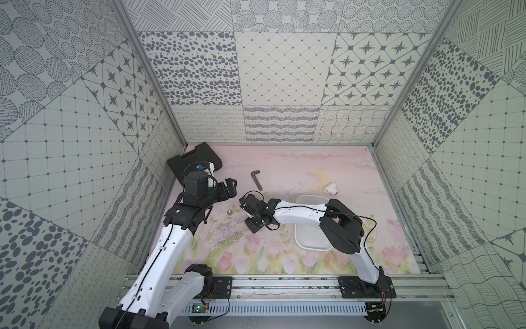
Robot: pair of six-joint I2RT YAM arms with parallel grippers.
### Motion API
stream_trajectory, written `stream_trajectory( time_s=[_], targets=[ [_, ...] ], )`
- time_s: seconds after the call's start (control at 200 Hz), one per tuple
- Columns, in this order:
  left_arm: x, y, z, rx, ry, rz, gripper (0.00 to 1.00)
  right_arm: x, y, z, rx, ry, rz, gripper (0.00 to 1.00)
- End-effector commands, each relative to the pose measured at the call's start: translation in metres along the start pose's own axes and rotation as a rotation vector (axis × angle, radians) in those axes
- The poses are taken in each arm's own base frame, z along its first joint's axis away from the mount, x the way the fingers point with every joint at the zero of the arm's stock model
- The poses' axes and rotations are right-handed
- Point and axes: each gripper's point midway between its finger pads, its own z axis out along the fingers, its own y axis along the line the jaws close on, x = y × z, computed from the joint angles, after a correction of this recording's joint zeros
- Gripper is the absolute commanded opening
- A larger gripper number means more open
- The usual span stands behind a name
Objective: Put the nuts on the desktop into the storage box
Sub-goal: Pick up the nut from the center of the board.
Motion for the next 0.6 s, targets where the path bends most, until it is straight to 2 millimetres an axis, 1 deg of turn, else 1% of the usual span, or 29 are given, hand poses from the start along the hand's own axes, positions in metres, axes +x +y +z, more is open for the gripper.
stream_trajectory(
  time_s=[0.0, 0.04, 0.135, 0.2, 0.25, 0.305, 0.365, 0.405, 0.485, 0.525, 0.595],
  targets=[
    [-0.002, 0.000, 0.000, -0.003, -0.015, 0.009, 0.99, -0.001, 0.001, 0.008, 0.002, 0.002, 0.001, 0.26],
    [-0.003, 0.000, 0.000, -0.003, -0.015, 0.009, 0.99, -0.001, 0.001, 0.006, 0.002, -0.001, 0.000, 0.23],
    [-0.003, 0.000, 0.000, -0.004, -0.016, 0.010, 0.99, -0.002, 0.001, -0.002, -0.004, -0.015, -0.004, 0.20],
    [-0.002, 0.001, 0.000, -0.004, -0.013, 0.009, 0.99, -0.007, 0.002, -0.014, -0.016, -0.045, -0.006, 0.19],
    [-0.001, 0.000, 0.000, -0.003, -0.012, 0.008, 0.99, -0.011, 0.003, -0.025, -0.033, -0.079, -0.001, 0.19],
    [-0.002, 0.000, 0.000, -0.003, -0.013, 0.008, 0.99, -0.019, 0.002, -0.044, -0.058, -0.125, 0.021, 0.18],
    [-0.002, 0.001, -0.001, -0.005, -0.015, 0.009, 0.99, -0.029, -0.003, -0.070, -0.080, -0.193, 0.061, 0.18],
    [-0.002, 0.001, -0.001, -0.008, -0.016, 0.009, 0.99, -0.036, -0.008, -0.089, -0.097, -0.248, 0.085, 0.19],
    [-0.003, 0.001, -0.001, -0.006, -0.018, 0.009, 0.99, -0.039, -0.025, -0.122, -0.100, -0.322, 0.120, 0.19],
    [-0.003, 0.001, -0.001, -0.007, -0.017, 0.009, 0.99, -0.038, -0.039, -0.137, -0.082, -0.350, 0.139, 0.19],
    [-0.003, 0.000, -0.002, -0.005, -0.016, 0.010, 0.99, -0.027, -0.066, -0.157, -0.053, -0.372, 0.186, 0.19]
  ],
)
